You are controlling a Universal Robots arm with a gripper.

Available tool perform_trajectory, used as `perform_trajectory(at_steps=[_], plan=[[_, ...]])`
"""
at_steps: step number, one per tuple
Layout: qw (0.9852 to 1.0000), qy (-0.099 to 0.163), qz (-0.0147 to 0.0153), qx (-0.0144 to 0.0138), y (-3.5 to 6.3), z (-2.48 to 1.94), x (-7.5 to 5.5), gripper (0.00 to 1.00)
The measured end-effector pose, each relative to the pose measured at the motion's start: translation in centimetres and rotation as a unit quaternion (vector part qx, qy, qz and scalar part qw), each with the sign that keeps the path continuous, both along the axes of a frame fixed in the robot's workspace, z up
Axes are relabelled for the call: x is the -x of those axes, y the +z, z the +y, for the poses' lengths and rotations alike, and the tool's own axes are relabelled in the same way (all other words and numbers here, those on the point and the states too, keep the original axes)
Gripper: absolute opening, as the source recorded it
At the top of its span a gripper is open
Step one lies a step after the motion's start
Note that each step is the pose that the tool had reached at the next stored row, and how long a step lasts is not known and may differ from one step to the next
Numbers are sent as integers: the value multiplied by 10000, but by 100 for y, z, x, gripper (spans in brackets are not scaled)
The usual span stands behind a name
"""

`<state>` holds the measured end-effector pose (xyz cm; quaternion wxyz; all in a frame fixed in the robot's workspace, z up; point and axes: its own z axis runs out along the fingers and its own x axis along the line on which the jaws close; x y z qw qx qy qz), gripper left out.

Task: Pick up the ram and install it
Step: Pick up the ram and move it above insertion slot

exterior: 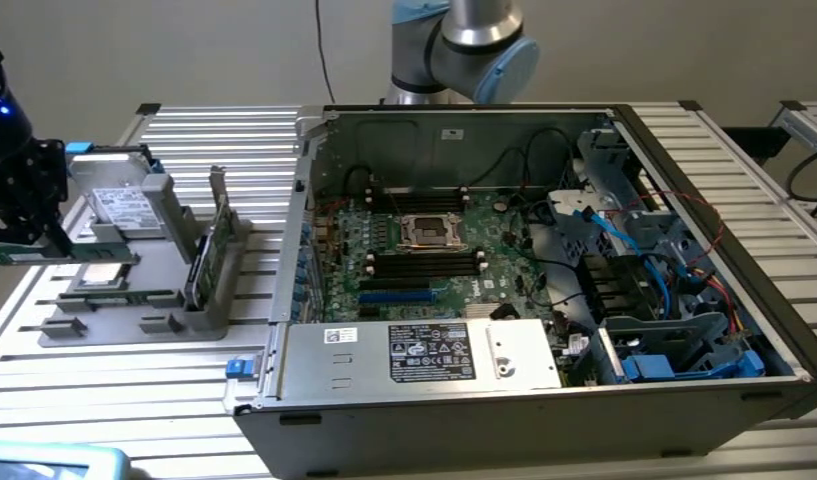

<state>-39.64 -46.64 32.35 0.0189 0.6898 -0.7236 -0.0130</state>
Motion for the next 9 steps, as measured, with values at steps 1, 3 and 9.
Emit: perform_trajectory(at_steps=[1, 3, 9], plan=[[10000, 0, -2, -17, 22, 0, -31, 14], [10000, 0, -2, -48, 79, 0, -99, 14], [9999, 0, -2, -125, 318, -3, -308, 14]])
